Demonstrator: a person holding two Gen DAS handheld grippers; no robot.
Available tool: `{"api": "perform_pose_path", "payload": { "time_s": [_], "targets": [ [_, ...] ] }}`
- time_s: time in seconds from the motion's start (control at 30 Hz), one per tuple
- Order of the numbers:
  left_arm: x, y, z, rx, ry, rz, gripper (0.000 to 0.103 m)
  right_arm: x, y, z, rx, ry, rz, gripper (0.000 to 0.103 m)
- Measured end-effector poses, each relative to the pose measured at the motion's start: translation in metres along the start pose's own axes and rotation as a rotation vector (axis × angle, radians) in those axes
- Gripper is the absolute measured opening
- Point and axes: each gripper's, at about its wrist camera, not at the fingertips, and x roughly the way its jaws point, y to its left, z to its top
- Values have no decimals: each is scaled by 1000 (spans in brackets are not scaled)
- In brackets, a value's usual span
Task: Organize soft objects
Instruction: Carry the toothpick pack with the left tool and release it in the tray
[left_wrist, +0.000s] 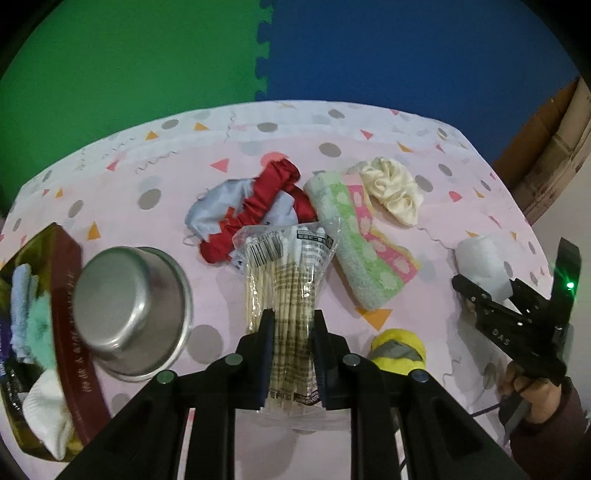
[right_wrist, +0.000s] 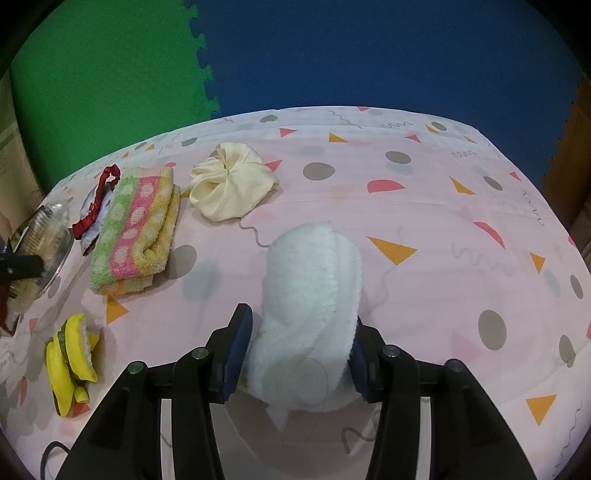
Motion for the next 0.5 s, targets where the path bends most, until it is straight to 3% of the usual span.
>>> {"api": "perform_pose_path", "payload": {
  "time_s": [0.2,0.5],
  "targets": [
    [-27,15,4,-41,-45,26,19,0,0,0,-1,0,-1,46],
    [-59,74,10,-115,-84,159,19,0,1,-1,-6,0,-5,47]
  ]
}}
